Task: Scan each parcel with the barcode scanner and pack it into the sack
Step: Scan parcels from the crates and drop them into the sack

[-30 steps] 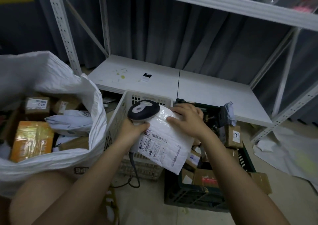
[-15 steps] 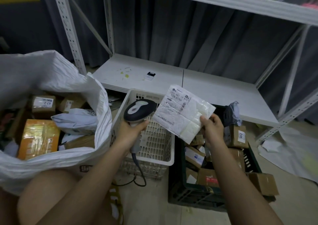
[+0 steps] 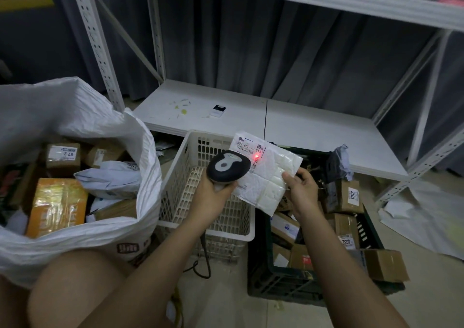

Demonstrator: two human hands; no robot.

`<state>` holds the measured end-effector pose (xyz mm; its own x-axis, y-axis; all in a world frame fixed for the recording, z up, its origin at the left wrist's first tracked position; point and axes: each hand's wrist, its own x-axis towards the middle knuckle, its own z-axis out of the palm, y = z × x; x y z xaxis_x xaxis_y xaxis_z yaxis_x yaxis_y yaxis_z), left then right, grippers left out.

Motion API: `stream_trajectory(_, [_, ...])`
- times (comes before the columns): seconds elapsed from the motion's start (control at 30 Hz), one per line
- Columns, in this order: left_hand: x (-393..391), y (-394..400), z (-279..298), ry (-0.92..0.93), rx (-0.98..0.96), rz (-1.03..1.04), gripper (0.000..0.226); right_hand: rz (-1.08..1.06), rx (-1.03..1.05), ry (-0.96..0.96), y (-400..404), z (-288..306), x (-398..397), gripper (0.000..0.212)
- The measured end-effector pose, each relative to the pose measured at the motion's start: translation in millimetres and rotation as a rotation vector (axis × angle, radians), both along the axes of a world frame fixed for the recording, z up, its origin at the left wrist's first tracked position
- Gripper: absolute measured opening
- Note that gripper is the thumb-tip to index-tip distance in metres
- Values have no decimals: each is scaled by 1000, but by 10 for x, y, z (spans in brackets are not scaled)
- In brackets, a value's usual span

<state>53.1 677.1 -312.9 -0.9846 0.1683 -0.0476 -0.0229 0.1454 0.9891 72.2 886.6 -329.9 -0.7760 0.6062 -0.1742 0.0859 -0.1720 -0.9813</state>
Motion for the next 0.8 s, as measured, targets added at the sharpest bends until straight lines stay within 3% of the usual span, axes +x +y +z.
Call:
stream_trajectory(0.4, [-28, -18, 63, 34, 49, 24, 59, 17, 17, 21, -31, 73, 23, 23])
stream_trajectory(0.6, [11, -331, 499, 116, 140, 191, 53, 98, 16, 194, -400, 593, -45, 16])
stream_trajectory(0.8, [32, -1038, 934, 250, 158, 409, 52, 254, 96, 379, -1354, 1241, -402, 20])
